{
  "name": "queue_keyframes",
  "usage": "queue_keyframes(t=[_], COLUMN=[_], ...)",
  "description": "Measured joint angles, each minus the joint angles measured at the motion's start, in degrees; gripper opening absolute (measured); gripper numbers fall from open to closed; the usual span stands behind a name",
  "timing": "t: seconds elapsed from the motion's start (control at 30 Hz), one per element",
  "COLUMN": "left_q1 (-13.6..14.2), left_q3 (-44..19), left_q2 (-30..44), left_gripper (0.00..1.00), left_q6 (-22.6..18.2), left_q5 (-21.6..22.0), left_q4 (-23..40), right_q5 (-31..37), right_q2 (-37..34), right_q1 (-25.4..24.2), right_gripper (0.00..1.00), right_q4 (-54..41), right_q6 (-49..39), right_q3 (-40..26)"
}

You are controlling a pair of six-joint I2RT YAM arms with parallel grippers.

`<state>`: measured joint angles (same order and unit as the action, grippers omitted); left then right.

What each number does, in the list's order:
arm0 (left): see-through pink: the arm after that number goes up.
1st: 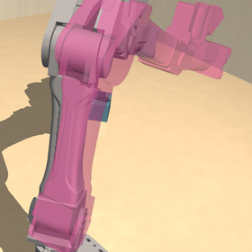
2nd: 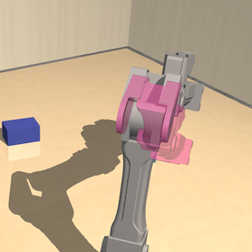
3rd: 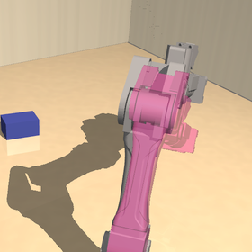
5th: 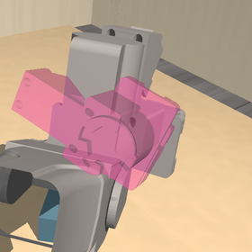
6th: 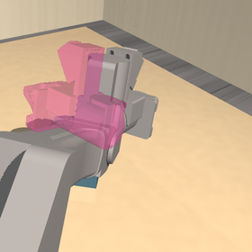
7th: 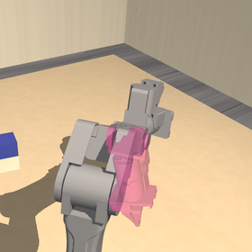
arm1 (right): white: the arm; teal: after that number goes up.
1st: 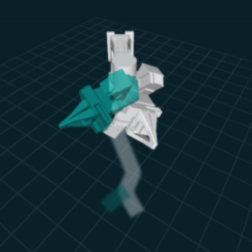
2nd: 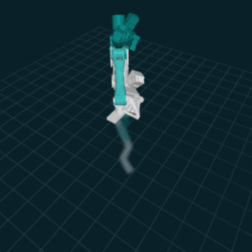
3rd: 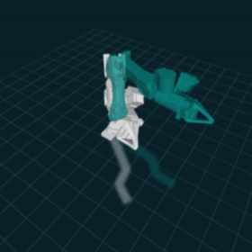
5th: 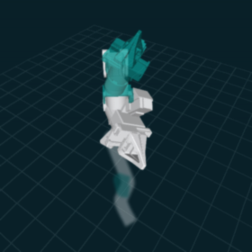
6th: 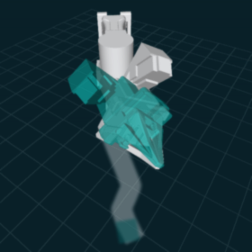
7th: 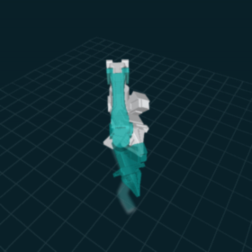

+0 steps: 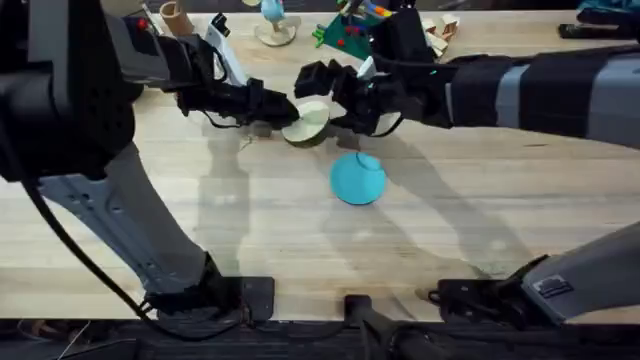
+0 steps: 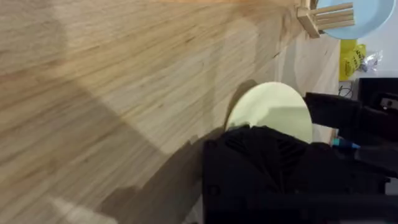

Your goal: Pick up the plates from the table one by one and place each into a slot on the dish rack.

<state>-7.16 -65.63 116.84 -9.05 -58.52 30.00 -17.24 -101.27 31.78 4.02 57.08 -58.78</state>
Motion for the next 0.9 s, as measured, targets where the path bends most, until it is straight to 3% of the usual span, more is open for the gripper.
queue_keyframes(t=[0.23, 0.63, 0.73, 0.9], left_q1=[0.0, 0.0, 0.0, 0.0], left_q3=[0.0, 0.0, 0.0, 0.0], left_q2=[0.0, 0.0, 0.0, 0.0], left_gripper=[0.041, 0.04, 0.04, 0.04], left_q6=[0.0, 0.0, 0.0, 0.0], left_q5=[0.0, 0.0, 0.0, 0.0], left_q4=[0.0, 0.0, 0.0, 0.0], right_q5=[2.5, 3.1, 3.1, 3.2], right_q2=[-0.2, -1.5, -2.6, -3.0], right_q1=[2.2, 2.8, 2.8, 3.0], right_gripper=[0.99, 0.901, 0.749, 0.273], right_q4=[0.2, 0.3, 0.3, 0.1], right_q6=[3.1, 5.3, 5.5, 5.7], right_q3=[0.0, -0.1, -0.1, -0.1])
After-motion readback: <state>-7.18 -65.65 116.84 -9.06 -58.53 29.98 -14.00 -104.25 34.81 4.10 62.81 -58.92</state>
